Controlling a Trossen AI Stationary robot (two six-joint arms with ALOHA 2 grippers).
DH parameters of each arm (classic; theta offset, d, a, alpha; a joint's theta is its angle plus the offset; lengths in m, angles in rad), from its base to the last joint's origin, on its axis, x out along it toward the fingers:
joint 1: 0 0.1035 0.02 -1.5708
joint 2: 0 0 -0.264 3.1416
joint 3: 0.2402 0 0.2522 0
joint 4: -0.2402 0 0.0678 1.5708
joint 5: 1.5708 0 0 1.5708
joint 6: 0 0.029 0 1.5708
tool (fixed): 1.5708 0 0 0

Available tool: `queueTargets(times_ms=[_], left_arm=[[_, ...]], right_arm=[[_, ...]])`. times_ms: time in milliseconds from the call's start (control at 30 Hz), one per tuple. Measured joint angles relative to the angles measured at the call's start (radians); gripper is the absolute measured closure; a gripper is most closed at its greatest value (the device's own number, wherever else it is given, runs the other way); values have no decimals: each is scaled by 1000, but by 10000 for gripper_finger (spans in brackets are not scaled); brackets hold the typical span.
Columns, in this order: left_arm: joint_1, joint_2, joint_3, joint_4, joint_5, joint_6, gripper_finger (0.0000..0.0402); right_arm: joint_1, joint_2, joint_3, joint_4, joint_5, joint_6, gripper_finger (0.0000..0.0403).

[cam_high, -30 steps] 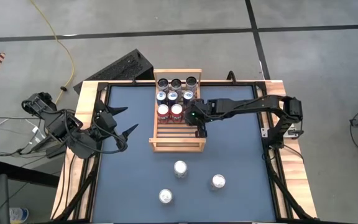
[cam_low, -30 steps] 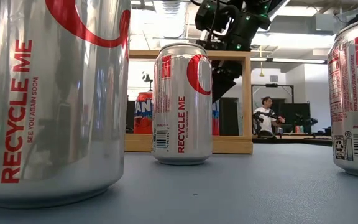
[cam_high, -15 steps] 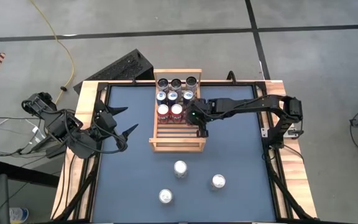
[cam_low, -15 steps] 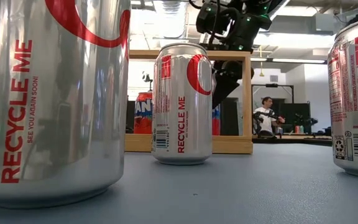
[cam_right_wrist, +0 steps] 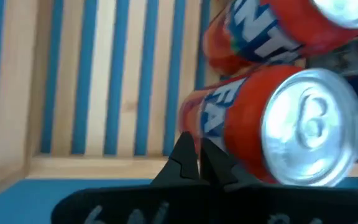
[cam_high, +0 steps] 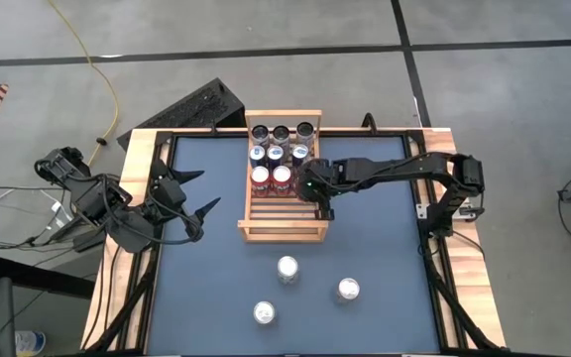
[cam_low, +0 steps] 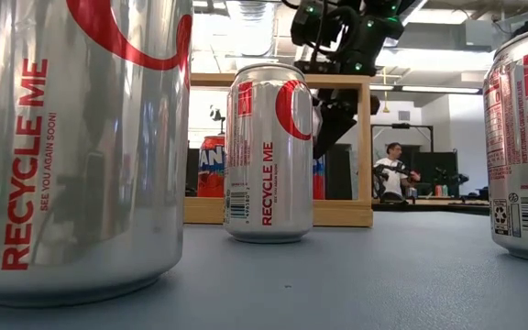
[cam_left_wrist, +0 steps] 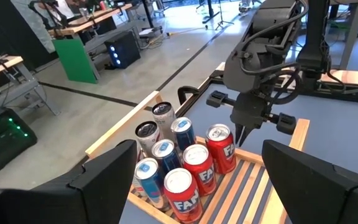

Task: Place canned beverage on shelf
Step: Put the orange soda can on the shelf aligned with the other orange soda cans

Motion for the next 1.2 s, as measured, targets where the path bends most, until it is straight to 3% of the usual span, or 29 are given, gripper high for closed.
queueTargets(times_ms=[167, 267, 467, 600, 700, 933, 1200], left_arm=[[0, 0, 0, 0, 0, 0, 68], [0, 0, 0, 0, 0, 1, 68], [0, 0, 0, -1, 0, 1, 68], [0, 0, 0, -1, 0, 8, 68], [0, 0, 0, -1, 1, 9, 68], [0, 0, 0, -1, 7, 9, 68], [0, 0, 0, -8, 7, 9, 68]], right_arm=[[11, 0, 1, -47, -64, 27, 394], [24, 0, 41, -156, -63, 60, 368], [38, 0, 145, -318, -98, 93, 263], [24, 0, 201, -309, -38, 49, 180], [8, 0, 215, -249, -4, 20, 141], [-43, 1, 215, -182, -13, 2, 127], [-74, 13, 212, -137, -94, 7, 127]])
